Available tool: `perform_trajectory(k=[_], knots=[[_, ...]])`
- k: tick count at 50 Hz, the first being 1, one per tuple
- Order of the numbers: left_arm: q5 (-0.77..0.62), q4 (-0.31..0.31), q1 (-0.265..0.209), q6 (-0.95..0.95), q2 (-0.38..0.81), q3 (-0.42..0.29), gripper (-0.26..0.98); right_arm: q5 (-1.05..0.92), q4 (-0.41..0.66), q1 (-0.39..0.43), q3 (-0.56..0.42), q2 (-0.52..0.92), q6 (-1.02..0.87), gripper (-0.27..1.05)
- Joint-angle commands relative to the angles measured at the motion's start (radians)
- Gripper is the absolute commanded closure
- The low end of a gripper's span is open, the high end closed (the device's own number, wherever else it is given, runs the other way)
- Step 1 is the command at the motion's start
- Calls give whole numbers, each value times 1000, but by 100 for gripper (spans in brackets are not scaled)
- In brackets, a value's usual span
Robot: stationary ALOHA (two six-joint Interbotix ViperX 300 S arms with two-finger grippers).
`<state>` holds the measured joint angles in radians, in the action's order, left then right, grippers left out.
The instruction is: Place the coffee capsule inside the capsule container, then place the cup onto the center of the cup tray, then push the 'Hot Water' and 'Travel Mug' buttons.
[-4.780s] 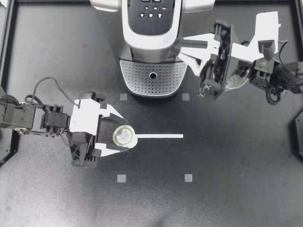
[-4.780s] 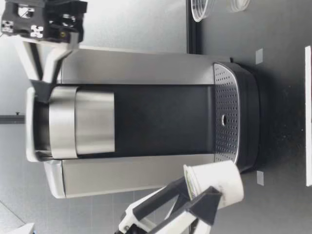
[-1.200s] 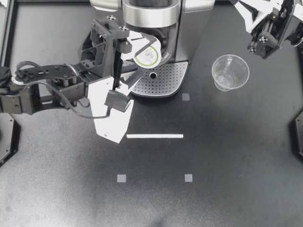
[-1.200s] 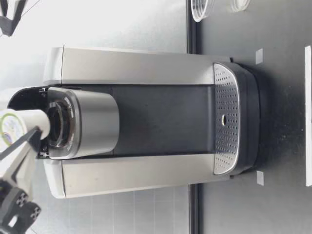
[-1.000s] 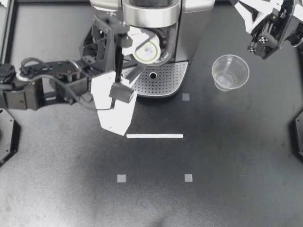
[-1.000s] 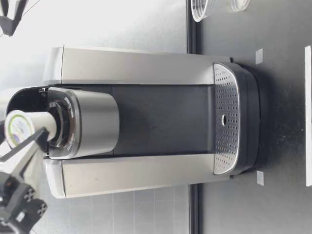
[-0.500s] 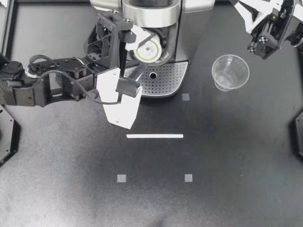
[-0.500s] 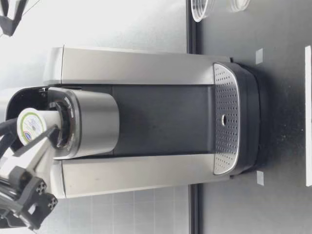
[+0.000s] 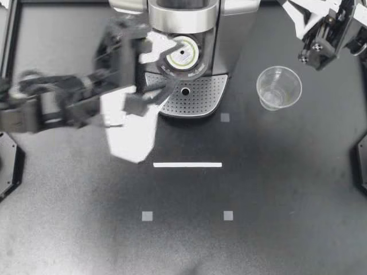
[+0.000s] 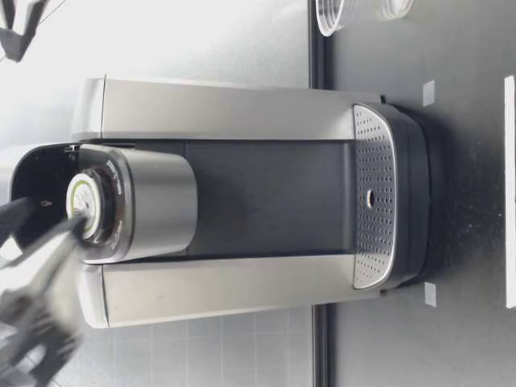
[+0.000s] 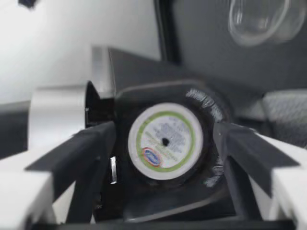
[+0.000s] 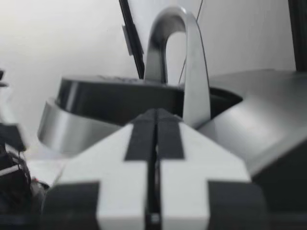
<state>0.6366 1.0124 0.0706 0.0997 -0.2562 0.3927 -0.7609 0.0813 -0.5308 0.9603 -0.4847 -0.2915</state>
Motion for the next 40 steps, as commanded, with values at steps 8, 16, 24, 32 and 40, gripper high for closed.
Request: perform_trajectory(k=[8, 16, 24, 32, 40], knots=[[-179, 5, 5, 249, -181, 163, -4, 107, -25, -44, -141, 23, 12, 70], [-327, 5, 0, 414, -287, 295, -4, 181, -25, -71, -224, 75, 14, 70], [-462, 5, -23, 551, -371, 405, -4, 190, -25, -92, -298, 156, 14, 70], [-551, 5, -49, 638, -422, 483, -4, 189, -23, -100, -370, 236, 15, 70], [-581, -9, -52, 669, -442, 528, -4, 190, -21, -100, -446, 316, 9, 70]])
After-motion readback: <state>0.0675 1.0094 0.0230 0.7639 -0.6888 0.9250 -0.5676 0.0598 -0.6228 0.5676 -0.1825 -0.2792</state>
